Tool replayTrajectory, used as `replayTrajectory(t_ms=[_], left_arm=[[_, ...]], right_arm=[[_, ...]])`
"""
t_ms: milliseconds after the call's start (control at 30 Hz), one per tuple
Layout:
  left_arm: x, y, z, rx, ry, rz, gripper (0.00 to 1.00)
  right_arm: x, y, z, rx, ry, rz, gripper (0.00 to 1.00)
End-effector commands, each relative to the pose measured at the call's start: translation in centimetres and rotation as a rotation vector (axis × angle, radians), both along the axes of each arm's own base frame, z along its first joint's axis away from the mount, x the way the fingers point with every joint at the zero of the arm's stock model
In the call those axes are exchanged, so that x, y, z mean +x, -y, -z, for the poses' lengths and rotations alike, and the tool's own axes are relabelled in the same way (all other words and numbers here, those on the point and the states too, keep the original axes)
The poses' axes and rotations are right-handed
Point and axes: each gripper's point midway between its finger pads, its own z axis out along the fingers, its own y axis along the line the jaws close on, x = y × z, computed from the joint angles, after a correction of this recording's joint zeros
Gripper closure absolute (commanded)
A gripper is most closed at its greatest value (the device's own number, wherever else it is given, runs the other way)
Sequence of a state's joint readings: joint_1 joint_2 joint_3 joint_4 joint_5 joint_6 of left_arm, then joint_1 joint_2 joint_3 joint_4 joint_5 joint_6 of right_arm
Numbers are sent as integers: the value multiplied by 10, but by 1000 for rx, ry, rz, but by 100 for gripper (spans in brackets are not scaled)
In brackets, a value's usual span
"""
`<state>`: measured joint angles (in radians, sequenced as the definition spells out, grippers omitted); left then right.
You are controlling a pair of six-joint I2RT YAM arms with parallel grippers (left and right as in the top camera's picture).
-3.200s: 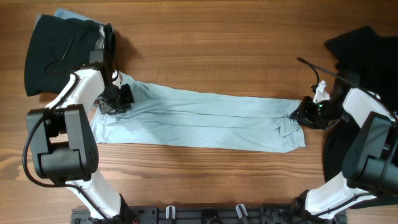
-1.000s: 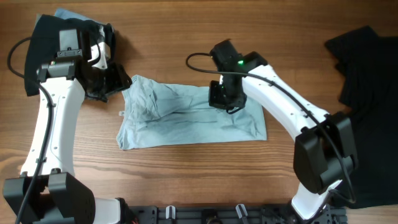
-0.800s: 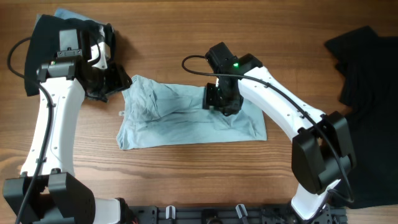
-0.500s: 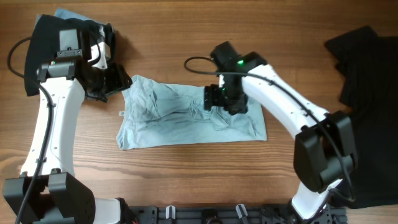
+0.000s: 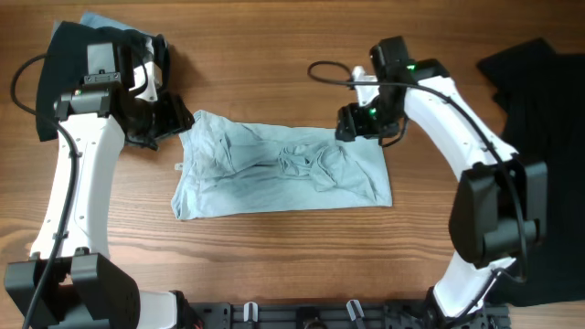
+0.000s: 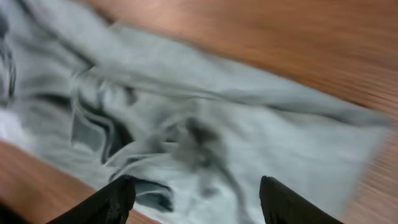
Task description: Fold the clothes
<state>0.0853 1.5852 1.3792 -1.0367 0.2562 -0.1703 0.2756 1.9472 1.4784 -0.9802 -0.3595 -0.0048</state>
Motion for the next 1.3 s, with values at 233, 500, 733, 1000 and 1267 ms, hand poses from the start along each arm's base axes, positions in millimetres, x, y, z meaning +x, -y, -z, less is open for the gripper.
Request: replayTrajectory(t_ms=[233, 500, 733, 1000, 1267], left_arm=[[2, 0, -12, 12, 36, 8, 41], [2, 0, -12, 12, 37, 8, 41], [5, -1, -13, 13, 51, 8, 41], [5, -1, -13, 13, 51, 8, 41], [0, 0, -10, 11, 24, 9, 32]], right_arm=[[-32, -27, 44, -70, -76, -170, 67], [-60, -40, 9, 25, -187, -107, 96], [-96, -78, -9, 131, -297, -140, 95], [-107, -95, -8, 77, -216, -264, 57], [-38, -53, -29, 65, -63, 2, 66]])
